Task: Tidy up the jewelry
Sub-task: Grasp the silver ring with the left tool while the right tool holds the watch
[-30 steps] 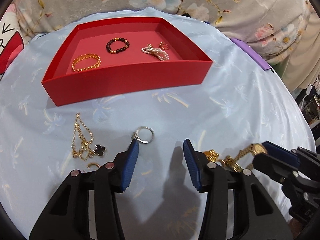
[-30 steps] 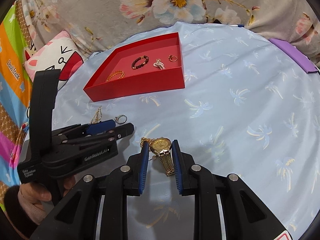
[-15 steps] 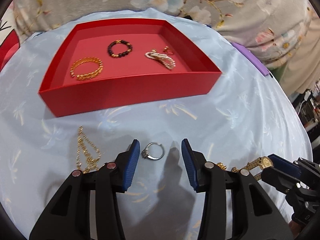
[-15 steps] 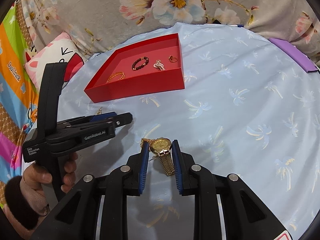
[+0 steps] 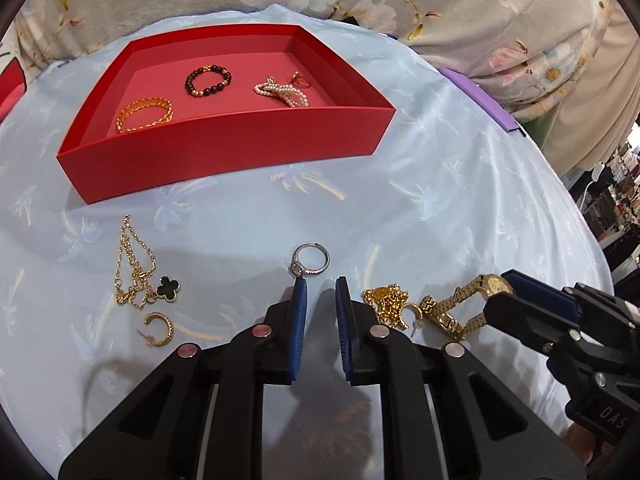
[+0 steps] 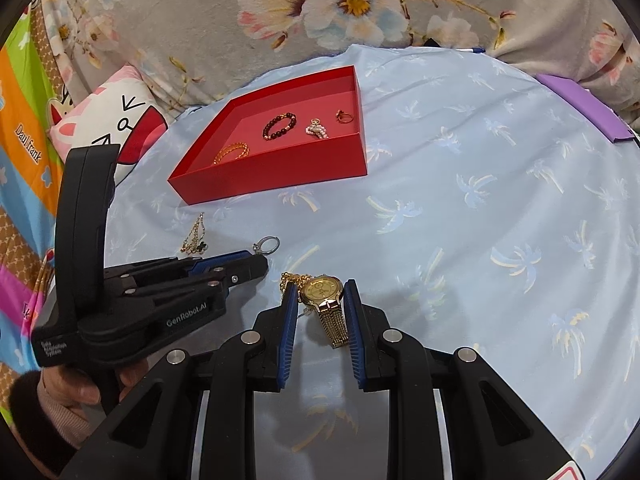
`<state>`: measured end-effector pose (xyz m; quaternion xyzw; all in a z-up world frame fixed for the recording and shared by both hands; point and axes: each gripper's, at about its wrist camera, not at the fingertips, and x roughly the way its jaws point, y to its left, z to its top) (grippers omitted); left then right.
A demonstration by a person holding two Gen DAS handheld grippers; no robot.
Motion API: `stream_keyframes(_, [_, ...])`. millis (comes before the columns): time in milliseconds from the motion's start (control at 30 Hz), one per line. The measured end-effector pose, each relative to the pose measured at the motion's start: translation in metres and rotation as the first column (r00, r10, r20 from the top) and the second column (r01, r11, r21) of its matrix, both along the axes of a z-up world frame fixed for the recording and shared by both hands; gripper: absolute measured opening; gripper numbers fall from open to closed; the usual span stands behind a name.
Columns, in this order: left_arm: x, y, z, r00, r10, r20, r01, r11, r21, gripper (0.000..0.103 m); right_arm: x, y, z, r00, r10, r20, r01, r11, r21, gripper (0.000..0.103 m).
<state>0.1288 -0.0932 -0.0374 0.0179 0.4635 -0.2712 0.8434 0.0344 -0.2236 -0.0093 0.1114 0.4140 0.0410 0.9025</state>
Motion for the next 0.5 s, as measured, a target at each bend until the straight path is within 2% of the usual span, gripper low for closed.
stream_keyframes(100, [0.0,-0.003,0.001,0.999,0.022,0.041,-0.024,0.999,0.043,0.014,0.0,0.0,0.0,1.0,0.001,0.001,-0.001,1.0,0.0,0.022])
stream_keyframes(200, [0.006,-0.002,0.001,0.999,0.03,0.041,-0.032,0.999,0.042,0.015,-0.001,-0.001,0.0,1.0,0.002,0.002,-0.002,1.0,0.001,0.022])
stream_keyframes(500, [0.01,-0.01,0.0,0.998,-0.026,0.053,0.022,0.998,0.062,0.016,-0.001,-0.002,0.0,1.0,0.001,0.0,-0.001,1.0,0.004,0.022])
